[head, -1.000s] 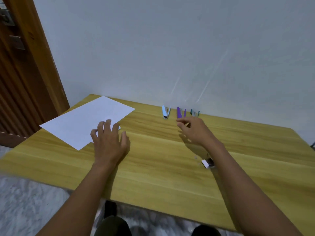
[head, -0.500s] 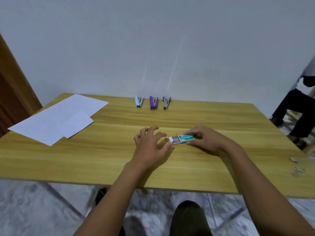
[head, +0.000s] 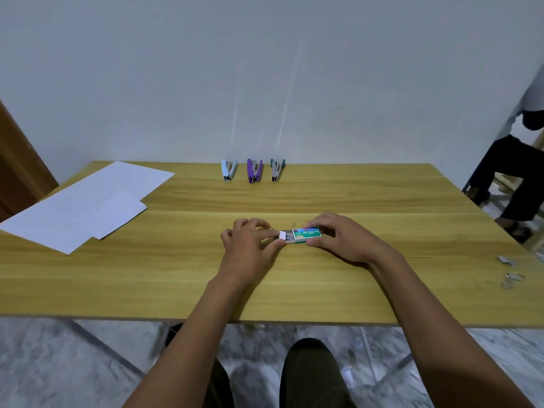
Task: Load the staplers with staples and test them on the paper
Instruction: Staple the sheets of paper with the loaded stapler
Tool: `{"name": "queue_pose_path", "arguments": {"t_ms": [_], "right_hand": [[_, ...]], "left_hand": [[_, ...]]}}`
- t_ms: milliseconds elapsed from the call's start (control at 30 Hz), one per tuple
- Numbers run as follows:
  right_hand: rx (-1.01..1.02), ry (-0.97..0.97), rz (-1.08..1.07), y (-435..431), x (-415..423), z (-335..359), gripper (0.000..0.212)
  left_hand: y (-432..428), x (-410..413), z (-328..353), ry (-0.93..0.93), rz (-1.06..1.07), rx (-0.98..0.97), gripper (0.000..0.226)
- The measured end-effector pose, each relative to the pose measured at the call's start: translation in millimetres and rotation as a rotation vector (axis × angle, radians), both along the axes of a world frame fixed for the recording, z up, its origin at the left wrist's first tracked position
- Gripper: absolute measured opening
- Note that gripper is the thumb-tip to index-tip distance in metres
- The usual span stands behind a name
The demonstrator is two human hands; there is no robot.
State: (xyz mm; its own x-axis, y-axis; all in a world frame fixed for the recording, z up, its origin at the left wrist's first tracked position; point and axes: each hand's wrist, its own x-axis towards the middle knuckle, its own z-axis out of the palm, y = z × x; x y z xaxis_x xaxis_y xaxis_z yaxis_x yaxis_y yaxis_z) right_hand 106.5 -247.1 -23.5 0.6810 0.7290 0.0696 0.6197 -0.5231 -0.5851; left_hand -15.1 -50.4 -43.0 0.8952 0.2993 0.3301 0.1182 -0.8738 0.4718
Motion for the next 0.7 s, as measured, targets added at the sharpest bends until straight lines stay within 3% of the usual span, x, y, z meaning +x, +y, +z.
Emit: {"name": "queue_pose_path", "arguments": {"t_ms": [700], "right_hand": [[0.026,-0.01,-0.009,20,-16,-4,0.039]], "left_hand": [[1,1,-2,0.07,-0.047,0.057,0.028]]}}
